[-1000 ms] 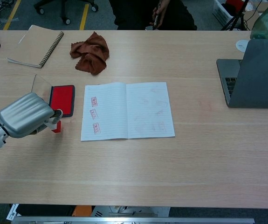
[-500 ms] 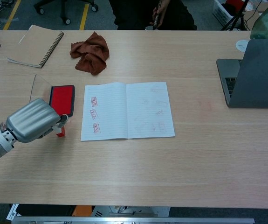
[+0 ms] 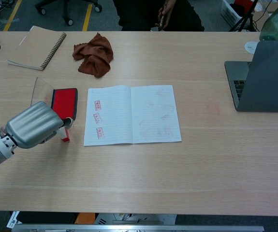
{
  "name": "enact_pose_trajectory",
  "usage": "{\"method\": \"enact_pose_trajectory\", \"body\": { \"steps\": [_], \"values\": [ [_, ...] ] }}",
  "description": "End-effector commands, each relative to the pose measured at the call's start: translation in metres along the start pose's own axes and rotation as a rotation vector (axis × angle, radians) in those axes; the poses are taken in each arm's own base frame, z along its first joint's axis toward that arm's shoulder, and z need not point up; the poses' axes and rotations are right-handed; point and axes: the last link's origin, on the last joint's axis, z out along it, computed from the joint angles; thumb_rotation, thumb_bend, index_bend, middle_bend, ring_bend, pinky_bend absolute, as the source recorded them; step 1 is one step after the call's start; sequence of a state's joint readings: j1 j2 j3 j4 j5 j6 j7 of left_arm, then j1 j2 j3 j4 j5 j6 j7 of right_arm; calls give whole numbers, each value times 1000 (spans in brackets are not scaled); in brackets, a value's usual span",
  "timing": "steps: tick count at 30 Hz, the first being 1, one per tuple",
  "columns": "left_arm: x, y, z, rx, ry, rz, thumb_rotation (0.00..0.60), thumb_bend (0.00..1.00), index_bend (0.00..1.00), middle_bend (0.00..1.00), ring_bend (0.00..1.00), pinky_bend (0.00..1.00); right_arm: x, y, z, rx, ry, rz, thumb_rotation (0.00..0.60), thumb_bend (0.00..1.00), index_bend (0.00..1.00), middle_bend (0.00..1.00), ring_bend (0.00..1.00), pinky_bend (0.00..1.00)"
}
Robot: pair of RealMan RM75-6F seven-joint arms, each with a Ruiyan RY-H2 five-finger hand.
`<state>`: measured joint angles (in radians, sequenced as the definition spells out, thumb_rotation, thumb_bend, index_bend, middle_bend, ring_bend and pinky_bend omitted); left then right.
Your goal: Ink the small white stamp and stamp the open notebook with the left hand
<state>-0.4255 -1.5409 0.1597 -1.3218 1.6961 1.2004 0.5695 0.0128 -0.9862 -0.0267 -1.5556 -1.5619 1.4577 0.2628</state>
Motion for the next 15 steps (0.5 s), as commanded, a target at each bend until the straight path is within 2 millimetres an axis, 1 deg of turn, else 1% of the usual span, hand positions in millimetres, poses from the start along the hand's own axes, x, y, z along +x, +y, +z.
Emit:
{"method": "enact_pose_trajectory", "body": {
  "steps": [1,5,11,15],
  "values": [
    [7,-2,-3,11,11,-9,600,345,402,999,1000,1000,0,0,0,1,0,1,600,345,322,379,186,260],
    [23,-9,-9,30,48,-31,600,345,396,991,1000,1000,0,-1,1,5,2,3,600,345,322,379,186,261],
    [46,-22,-25,78,100,-107,600,345,386,957,997,1000,-1,-2,2,8,-3,7,600,346,322,379,186,261],
    [64,-35,-38,145,167,-166,600,345,385,887,928,998,0,-3,3,11,7,-2,600,346,322,379,186,261]
  ]
}}
